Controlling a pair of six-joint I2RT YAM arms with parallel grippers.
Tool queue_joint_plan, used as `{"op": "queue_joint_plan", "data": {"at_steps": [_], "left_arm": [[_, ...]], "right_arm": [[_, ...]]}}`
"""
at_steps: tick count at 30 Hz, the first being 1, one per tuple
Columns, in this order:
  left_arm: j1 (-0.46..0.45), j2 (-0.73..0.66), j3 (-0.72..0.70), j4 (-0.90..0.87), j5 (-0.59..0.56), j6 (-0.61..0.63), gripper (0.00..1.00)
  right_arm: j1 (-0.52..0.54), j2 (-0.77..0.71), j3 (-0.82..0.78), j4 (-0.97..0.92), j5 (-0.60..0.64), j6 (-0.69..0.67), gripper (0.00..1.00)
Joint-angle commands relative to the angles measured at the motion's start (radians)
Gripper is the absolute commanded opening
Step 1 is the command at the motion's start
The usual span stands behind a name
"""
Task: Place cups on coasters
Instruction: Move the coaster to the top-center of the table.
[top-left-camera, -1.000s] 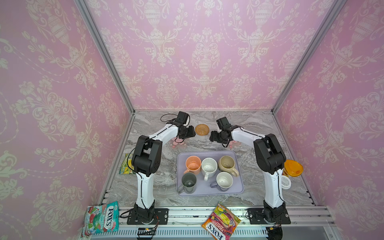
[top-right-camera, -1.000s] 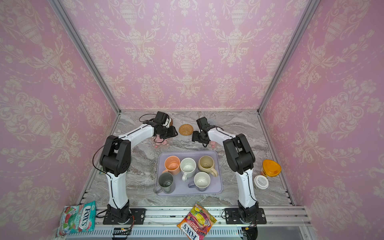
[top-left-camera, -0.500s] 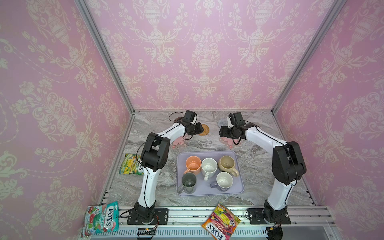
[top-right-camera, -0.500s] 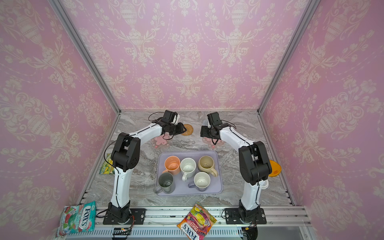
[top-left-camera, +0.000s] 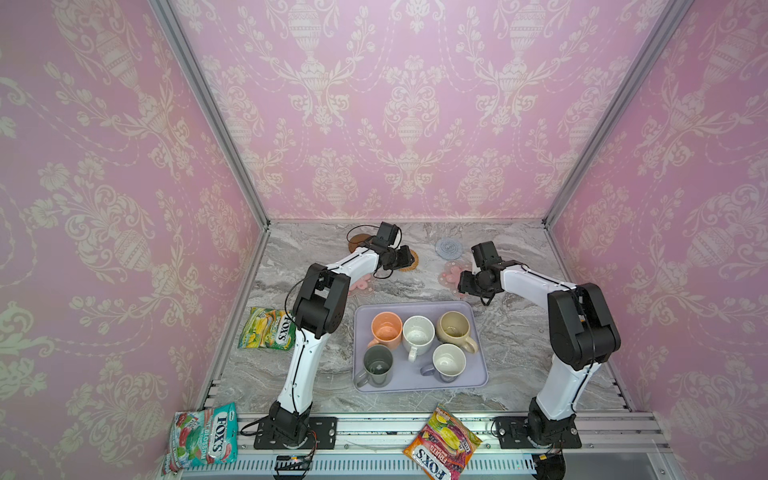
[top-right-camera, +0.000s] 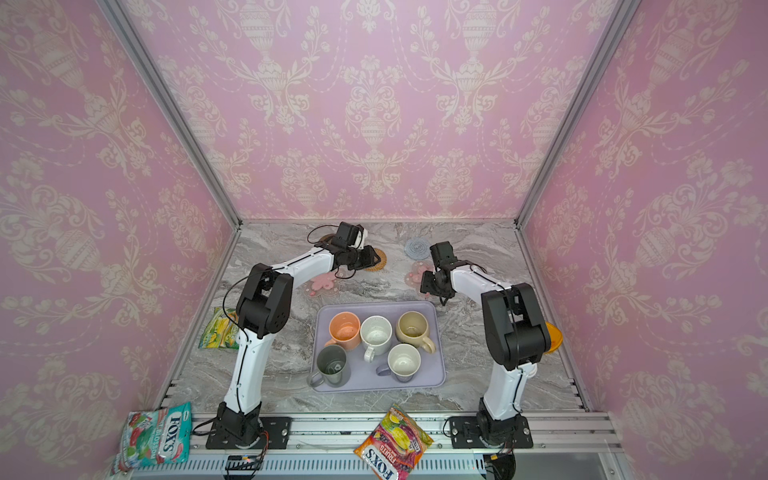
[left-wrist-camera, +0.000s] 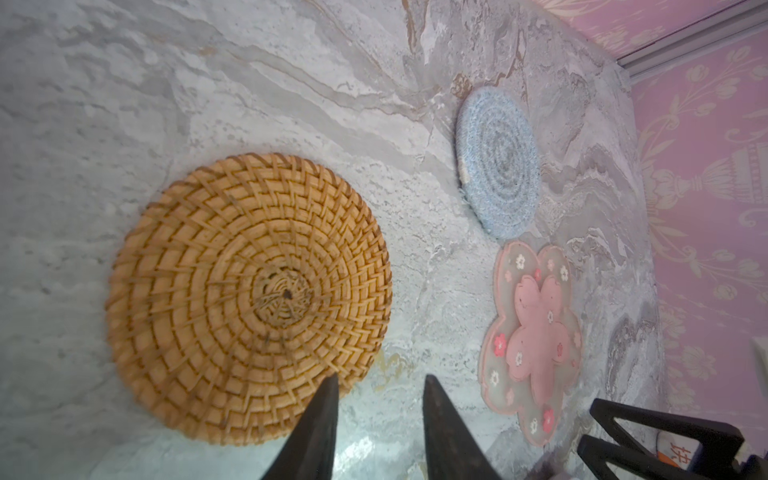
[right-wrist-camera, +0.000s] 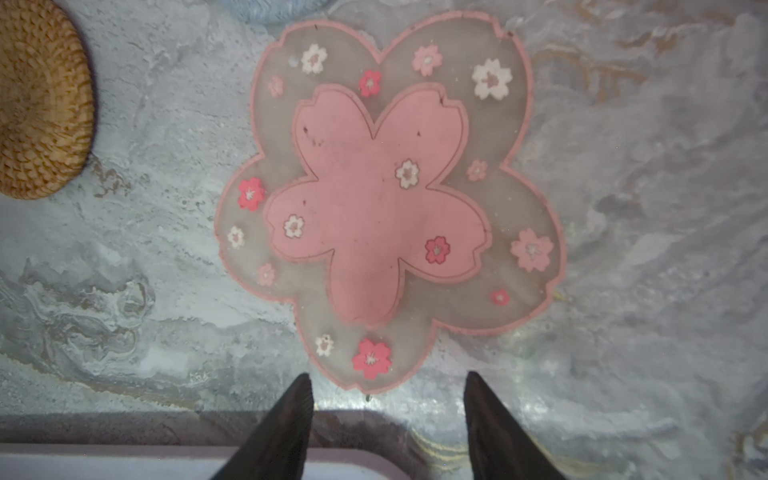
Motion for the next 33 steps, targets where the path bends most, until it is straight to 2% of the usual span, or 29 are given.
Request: {"op": "queue_joint_plan", "data": {"at_steps": [1,9,19,33], "left_arm": [[-0.007,0.03,0.044,0.017,-0.012,-0.013,0.37],[-0.015,0.078,0.096,-0.012,-0.004,0.017,0.35],[-0.019,0.046,-0.017,-0.019,-0.035,0.017,0.32],[-0.02,-0.01,-0.123,-0.023,-0.046,-0.006,0.3]], "right_arm": [[0.001,-0.033,-0.035,-0.008,-0.004,0.013,0.58],[0.001,-0.007,-0.066,0.034,-0.047,0.047,0.56],[0.011,0.059,-0.055,0.103,-0.104,0.088,0.56],[0.079,0.098,-0.013,0.064,-0.11,0.101,0.56]]}}
